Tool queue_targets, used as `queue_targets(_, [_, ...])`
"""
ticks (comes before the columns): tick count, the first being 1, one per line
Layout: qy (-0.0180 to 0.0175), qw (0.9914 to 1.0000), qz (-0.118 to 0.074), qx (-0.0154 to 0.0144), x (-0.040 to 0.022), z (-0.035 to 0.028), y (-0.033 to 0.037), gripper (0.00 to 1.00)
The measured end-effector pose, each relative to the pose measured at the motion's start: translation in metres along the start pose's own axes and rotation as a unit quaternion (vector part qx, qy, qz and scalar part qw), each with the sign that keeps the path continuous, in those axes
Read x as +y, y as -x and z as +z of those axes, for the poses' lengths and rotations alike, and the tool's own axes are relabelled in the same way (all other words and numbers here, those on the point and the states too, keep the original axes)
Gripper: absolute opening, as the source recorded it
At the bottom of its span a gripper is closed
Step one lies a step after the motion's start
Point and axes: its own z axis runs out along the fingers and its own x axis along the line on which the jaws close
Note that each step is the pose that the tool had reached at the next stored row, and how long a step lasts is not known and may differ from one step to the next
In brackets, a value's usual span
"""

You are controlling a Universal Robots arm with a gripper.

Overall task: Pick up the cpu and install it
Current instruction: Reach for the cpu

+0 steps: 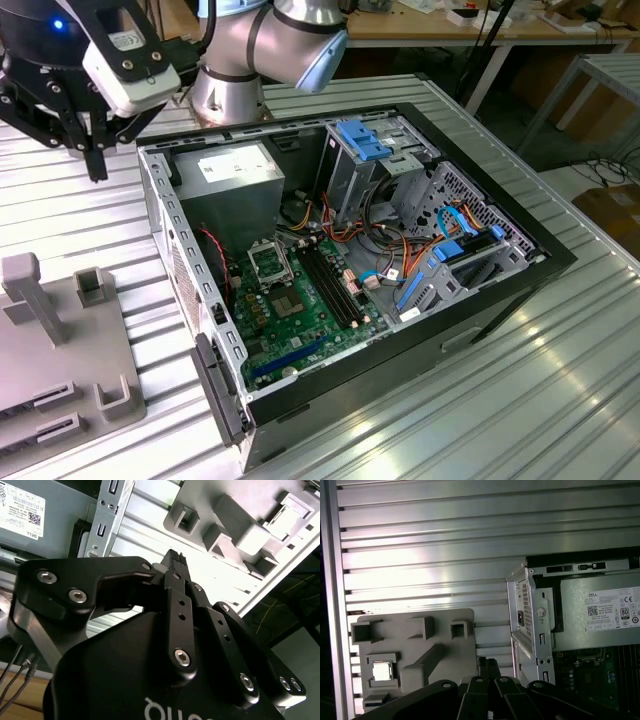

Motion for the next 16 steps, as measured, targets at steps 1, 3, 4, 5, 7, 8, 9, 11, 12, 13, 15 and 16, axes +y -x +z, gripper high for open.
queue_targets(1, [0.0000,1.00000,0.000,0.0000,-0.0006,0.0002,-0.0014,0.11])
queue_targets(3, [0.0000,1.00000,0.000,0.0000,-0.0023,0.0006,-0.0048,0.11])
queue_targets(4, [0.0000,1.00000,0.000,0.0000,-0.0030,0.0008,-0.0064,0.11])
queue_targets(5, [0.0001,1.00000,0.000,0.0000,-0.0037,0.0010,-0.0078,0.11])
queue_targets(7, [0.0000,1.00000,0.000,0.0000,-0.0049,0.0014,-0.0105,0.11])
queue_targets(8, [0.0001,1.00000,0.000,0.0000,-0.0057,0.0017,-0.0123,0.11])
queue_targets(9, [0.0000,1.00000,0.000,0.0000,-0.0067,0.0021,-0.0153,0.11])
queue_targets(11, [0.0000,1.00000,0.000,0.0000,-0.0082,0.0029,-0.0200,0.11])
queue_targets(12, [0.0001,1.00000,0.000,0.0000,-0.0085,0.0031,-0.0212,0.11])
queue_targets(13, [0.0000,1.00000,0.000,0.0000,-0.0089,0.0034,-0.0233,0.11])
queue_targets(15, [0.0001,1.00000,0.000,-0.0001,-0.0090,0.0036,-0.0241,0.11])
queue_targets(16, [0.0001,1.00000,0.000,0.0000,-0.0091,0.0035,-0.0242,0.11])
